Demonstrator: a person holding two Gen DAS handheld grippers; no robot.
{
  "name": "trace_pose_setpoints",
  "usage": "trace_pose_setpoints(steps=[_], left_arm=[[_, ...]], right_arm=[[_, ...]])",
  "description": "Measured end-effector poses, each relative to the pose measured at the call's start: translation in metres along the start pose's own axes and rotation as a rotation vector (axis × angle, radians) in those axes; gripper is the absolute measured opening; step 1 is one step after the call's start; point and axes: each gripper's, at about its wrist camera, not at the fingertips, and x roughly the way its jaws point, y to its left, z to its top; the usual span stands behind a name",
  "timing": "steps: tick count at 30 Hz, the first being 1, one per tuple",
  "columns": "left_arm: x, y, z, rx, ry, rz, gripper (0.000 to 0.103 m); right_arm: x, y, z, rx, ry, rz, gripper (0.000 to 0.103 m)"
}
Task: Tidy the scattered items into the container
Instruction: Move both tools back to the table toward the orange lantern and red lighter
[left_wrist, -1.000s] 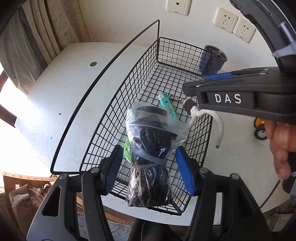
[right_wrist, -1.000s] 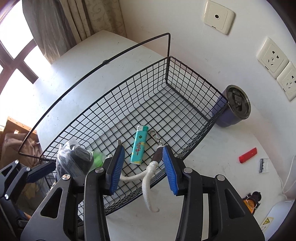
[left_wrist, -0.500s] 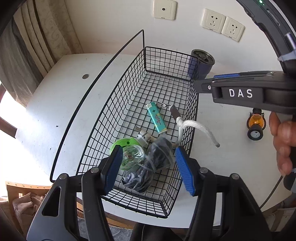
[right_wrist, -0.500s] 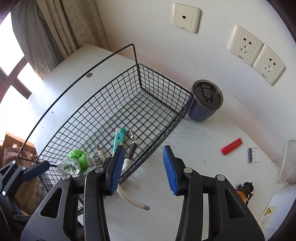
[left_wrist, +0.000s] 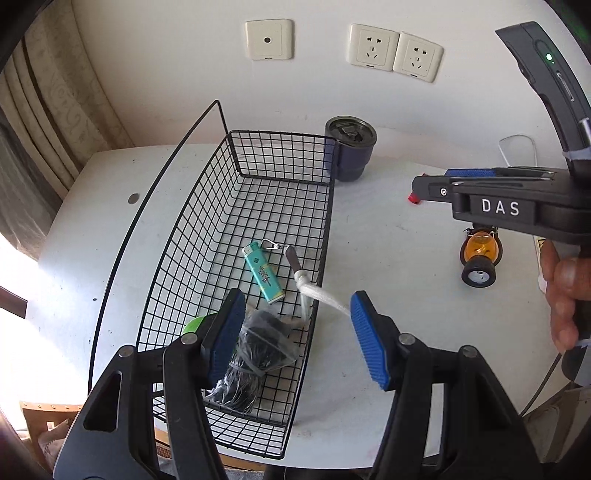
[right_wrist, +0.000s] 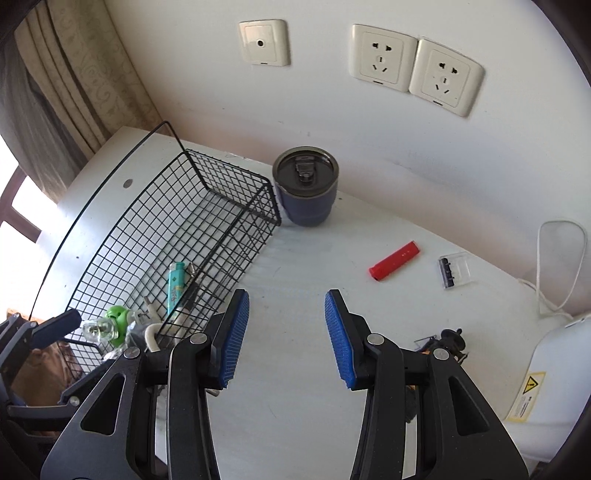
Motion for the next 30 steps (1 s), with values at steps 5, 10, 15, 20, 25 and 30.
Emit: trace_pose_setpoints(steps=[5, 10, 15, 20, 25, 30], left_arm=[[0.002, -0.019, 0.012, 0.060, -0.008, -0.027, 0.055], [0.005, -0.044, 0.024, 0.133, -0.016, -0.054, 0.055], [0.012, -0.065, 0.034, 0.199, -0.013, -0.077, 0.055], [0.020, -0.081, 0.044, 0.245, -0.018, -0.118, 0.055], [0.031, -0.097, 0.057, 0.296, -0.014, -0.149, 0.055], [0.048, -0.113, 0.069, 0.351, -0.001, -0.178, 0.055]], right_arm=[[-0.005, -0.031, -0.013, 0.082, 0.001, -0.036, 0.043], [-0.011, -0.056, -0.026, 0.145, 0.000, -0.069, 0.043], [-0.017, -0.082, -0.036, 0.221, 0.004, -0.097, 0.043], [-0.024, -0.109, -0.049, 0.316, 0.008, -0.117, 0.043], [-0.027, -0.127, -0.066, 0.390, 0.019, -0.145, 0.043], [-0.025, -0.141, -0.079, 0.467, 0.036, -0.162, 0.044]])
